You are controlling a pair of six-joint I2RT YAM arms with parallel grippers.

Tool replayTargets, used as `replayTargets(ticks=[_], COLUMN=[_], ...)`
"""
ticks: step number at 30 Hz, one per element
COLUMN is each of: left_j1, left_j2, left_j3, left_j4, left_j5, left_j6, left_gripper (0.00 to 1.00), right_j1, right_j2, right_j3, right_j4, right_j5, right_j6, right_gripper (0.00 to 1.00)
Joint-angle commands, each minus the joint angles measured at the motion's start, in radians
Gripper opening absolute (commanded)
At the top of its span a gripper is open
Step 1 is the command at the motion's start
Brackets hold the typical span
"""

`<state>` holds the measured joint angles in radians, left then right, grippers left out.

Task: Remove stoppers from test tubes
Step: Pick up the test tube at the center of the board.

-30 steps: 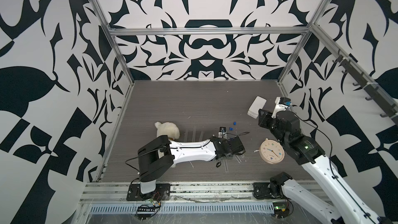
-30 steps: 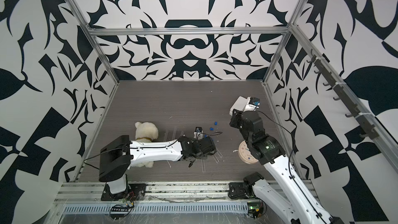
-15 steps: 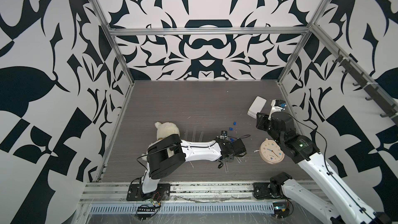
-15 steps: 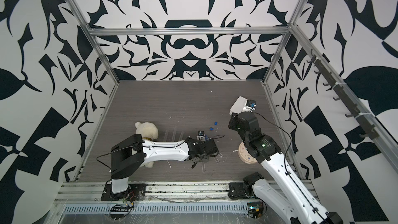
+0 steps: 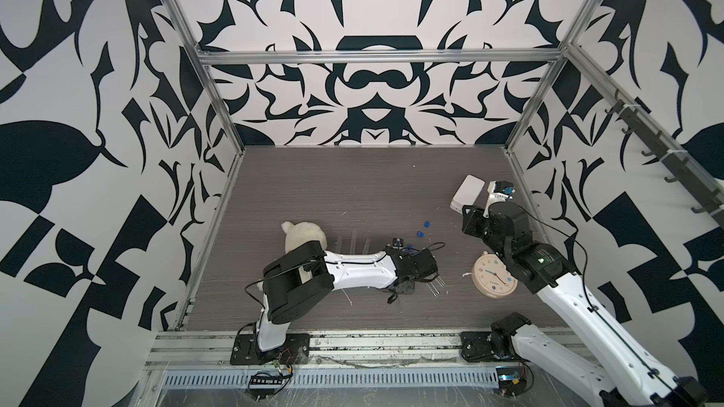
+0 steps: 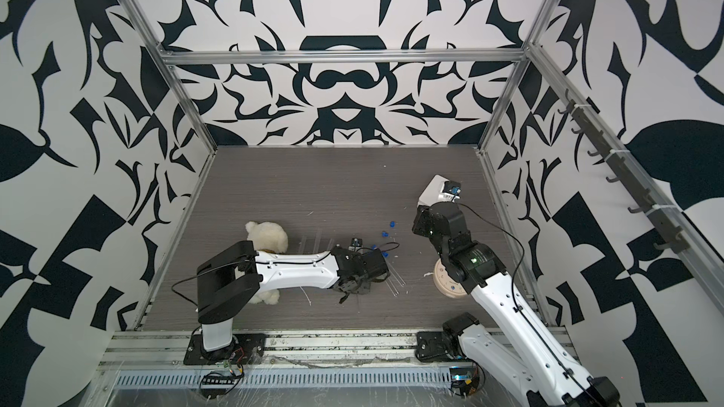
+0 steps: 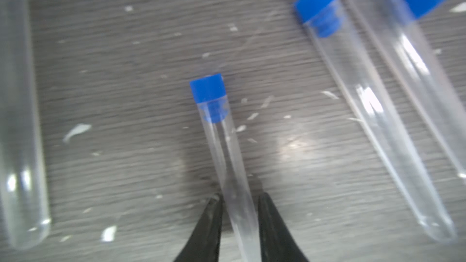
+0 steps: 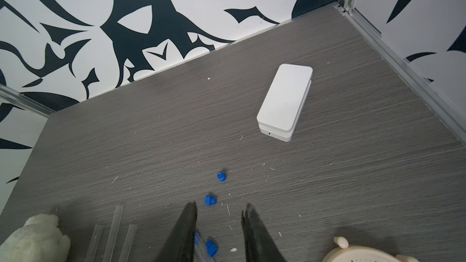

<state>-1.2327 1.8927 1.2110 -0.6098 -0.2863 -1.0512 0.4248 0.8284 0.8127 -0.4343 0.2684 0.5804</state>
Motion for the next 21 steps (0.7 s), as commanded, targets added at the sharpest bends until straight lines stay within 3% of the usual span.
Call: replayTargets(ticks=[1, 10, 21], left_j1=[0.020, 0.045, 0.045], left_j2=[-0.045, -0.143, -0.167], left_j3=[-0.077, -0.204, -0.250], left_j4=[-0.062, -0.046, -0.095], left_j5=[0.022, 0.035, 0.057], left_j6=[0.024, 0.068, 0.067], left_gripper=[0.24, 0.17, 0.26], right_j1=[-0.003, -0.003, -0.004], right_j2=[0.011, 0.037, 0.061], right_j3=[-0.006, -0.028, -0.050], right_j4=[0.047, 0.086, 0.123], right_j5=[-0.011, -0.061, -0.112], right_j6=[0.023, 0.053, 0.071], right_gripper=[0.33, 0.33, 0.33])
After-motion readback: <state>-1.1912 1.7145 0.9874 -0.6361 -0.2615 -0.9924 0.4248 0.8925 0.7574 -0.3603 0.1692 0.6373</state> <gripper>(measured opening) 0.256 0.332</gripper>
